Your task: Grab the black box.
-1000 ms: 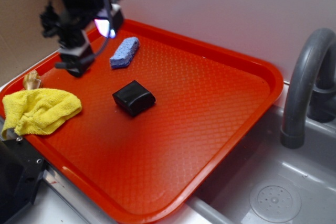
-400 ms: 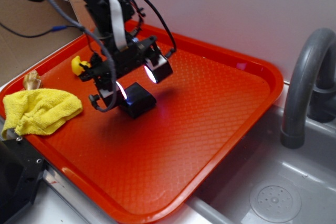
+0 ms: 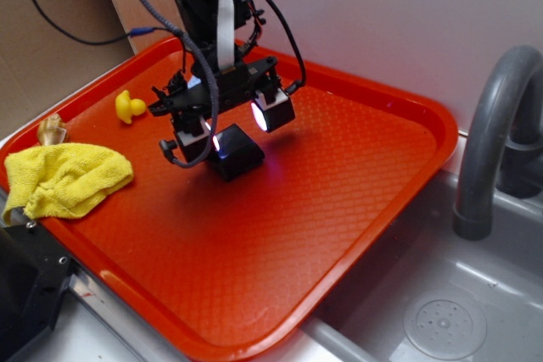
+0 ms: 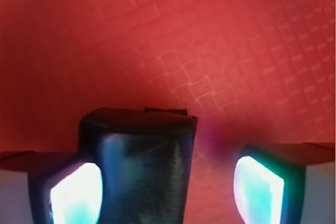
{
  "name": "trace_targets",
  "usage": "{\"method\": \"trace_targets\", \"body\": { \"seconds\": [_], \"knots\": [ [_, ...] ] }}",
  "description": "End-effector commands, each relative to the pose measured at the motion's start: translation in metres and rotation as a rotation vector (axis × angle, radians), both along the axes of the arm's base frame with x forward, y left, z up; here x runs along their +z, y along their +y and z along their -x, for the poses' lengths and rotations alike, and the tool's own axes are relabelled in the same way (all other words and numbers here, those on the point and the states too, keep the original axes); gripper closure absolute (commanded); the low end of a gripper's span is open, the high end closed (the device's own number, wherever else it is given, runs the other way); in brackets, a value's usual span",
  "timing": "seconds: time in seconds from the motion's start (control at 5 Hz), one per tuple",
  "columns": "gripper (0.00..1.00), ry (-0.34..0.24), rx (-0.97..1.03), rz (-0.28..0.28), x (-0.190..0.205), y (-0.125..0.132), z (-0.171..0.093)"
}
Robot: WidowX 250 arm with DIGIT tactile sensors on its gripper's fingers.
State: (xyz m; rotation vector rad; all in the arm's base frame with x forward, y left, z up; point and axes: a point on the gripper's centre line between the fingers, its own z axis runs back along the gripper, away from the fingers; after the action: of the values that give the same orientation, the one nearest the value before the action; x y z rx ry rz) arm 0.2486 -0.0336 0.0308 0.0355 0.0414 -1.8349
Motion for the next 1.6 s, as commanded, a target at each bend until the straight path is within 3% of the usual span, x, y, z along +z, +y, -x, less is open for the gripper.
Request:
{"method": "trace_targets", "body": {
  "seconds": [0.0, 0.2, 0.4, 0.8, 1.0, 1.2, 1.4],
  "knots": [
    [0.0, -0.044, 0.147, -0.04, 0.063, 0.015, 0.026],
    [0.0, -0.095, 0.192, -0.018, 0.09, 0.019, 0.026],
    [0.0, -0.069, 0.178, -0.033, 0.078, 0.015, 0.029],
    [0.0, 0.001, 0.07, 0.007, 0.042, 0.001, 0.041],
    [0.0, 0.026, 0.045, -0.013, 0.026, -0.001, 0.051],
    [0.0, 0.019, 0.038, -0.014, 0.008, -0.009, 0.049],
    [1.0, 0.04, 0.046, -0.03, 0.002, -0.008, 0.047]
  ]
}}
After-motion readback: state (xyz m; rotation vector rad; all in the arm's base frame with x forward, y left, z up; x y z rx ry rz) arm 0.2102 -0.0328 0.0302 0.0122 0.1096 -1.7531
